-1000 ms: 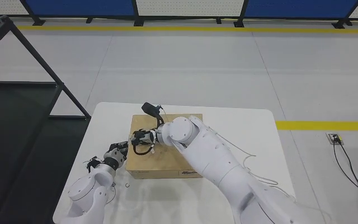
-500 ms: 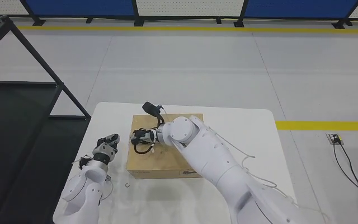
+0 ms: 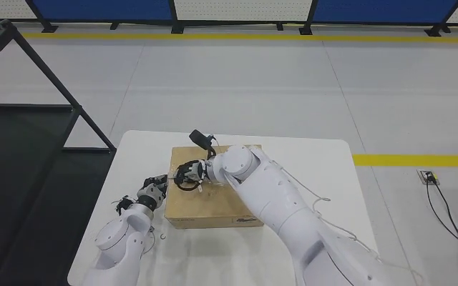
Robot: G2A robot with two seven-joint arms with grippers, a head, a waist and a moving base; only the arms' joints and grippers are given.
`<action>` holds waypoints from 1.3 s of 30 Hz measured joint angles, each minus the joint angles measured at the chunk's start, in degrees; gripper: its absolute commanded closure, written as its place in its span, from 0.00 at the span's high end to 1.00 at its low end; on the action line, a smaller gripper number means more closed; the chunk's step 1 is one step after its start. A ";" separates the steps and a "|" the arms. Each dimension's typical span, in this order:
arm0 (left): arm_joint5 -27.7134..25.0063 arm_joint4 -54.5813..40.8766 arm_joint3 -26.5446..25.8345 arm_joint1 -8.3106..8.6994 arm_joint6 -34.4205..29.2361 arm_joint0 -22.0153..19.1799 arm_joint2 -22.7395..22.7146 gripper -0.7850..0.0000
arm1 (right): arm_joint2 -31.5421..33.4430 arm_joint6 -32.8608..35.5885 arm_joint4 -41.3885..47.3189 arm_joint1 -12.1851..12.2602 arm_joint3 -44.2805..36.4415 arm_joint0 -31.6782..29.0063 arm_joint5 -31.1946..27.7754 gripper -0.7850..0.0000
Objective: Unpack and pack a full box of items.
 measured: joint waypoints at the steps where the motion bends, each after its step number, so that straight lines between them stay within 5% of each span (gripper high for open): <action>1: 0.01 0.01 0.08 -0.02 -0.01 -0.05 0.12 0.00 | 0.12 0.40 -0.07 0.03 0.12 0.09 0.21 0.00; 17: 0.17 -0.47 -0.20 0.00 0.70 -0.42 -0.95 0.00 | 2.36 4.58 -2.89 2.70 1.83 0.93 -0.41 0.00; 39: -0.11 -1.26 -1.03 0.10 1.59 -0.51 -2.76 0.00 | 7.35 13.83 -4.77 10.10 -1.42 -1.27 -4.34 0.00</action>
